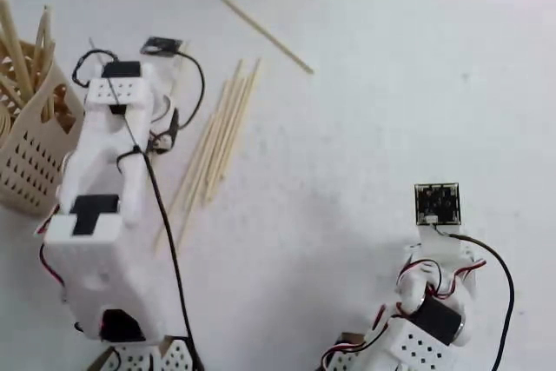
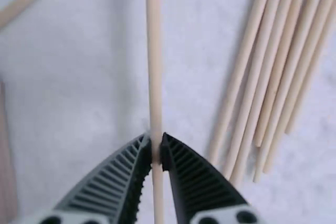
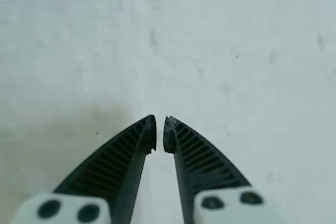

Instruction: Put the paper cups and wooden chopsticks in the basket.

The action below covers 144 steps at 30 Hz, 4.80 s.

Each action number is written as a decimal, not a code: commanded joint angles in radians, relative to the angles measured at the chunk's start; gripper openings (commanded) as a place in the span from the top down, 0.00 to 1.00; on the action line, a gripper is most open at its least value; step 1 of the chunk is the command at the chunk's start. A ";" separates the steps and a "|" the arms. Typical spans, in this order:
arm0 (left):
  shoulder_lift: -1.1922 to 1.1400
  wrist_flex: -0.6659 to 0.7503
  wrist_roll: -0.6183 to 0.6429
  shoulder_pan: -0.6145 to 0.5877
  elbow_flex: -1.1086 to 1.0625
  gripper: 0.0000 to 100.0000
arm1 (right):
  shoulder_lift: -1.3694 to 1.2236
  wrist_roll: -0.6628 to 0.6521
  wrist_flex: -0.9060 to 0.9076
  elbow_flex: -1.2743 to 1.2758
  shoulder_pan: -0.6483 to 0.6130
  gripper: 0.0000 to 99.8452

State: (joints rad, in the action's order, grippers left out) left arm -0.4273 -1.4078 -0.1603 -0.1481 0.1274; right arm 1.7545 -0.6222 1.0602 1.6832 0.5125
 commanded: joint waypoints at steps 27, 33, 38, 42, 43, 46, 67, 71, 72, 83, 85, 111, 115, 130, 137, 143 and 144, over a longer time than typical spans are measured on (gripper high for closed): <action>0.128 0.354 -0.176 -0.064 -0.359 0.92 | 0.004 0.002 0.004 0.009 0.008 0.96; 0.125 0.351 -0.180 -0.058 -0.273 0.92 | 0.004 0.002 0.004 0.009 0.008 0.96; 0.125 0.351 -0.183 -0.061 -0.270 0.92 | 0.005 0.002 0.004 0.009 0.007 0.96; 0.125 0.359 -0.181 -0.059 -0.264 0.92 | 0.005 0.002 0.004 0.009 0.007 0.96; 0.124 0.361 -0.178 -0.059 -0.264 0.92 | 0.005 0.002 0.004 0.009 0.008 0.96; 0.124 0.407 -0.173 -0.058 -0.275 0.92 | 0.005 0.002 0.004 0.009 0.008 0.96; 0.015 0.215 -0.183 -0.047 -0.098 0.98 | 0.005 0.002 0.004 0.009 0.008 0.96; 0.205 0.149 -0.227 -0.035 -0.184 0.98 | 0.005 0.002 0.004 0.009 0.008 0.96; 0.259 0.146 -0.236 -0.025 -0.241 0.98 | 0.005 0.002 0.004 0.009 0.008 0.96; 0.585 0.336 -0.287 -0.065 -0.758 0.98 | 0.005 0.002 0.004 0.009 0.008 0.96; 0.565 0.347 -0.287 -0.082 -0.755 0.98 | 0.005 0.002 0.004 0.009 0.008 0.96; 0.464 0.420 -0.252 0.033 -0.569 0.88 | 0.004 0.002 0.004 0.009 0.008 0.96; 0.426 0.468 -0.252 0.041 -0.568 0.88 | 0.002 0.002 0.004 0.009 0.008 0.96; 0.062 0.422 -0.239 -0.018 -0.304 0.83 | 0.002 0.002 0.004 0.009 0.008 0.96; 0.022 0.361 -0.253 -0.013 -0.235 0.84 | 0.002 0.002 0.004 0.009 0.008 0.96; 0.117 0.356 -0.255 -0.028 -0.241 0.84 | 0.004 0.002 0.004 0.009 0.007 0.96; 0.119 0.354 -0.255 -0.028 -0.241 0.84 | 0.004 0.002 0.004 0.009 0.007 0.96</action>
State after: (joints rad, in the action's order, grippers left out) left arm -0.3844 -1.0472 -0.4074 -0.1496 -0.1458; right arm 1.7545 -0.6222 1.0602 1.6832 0.5125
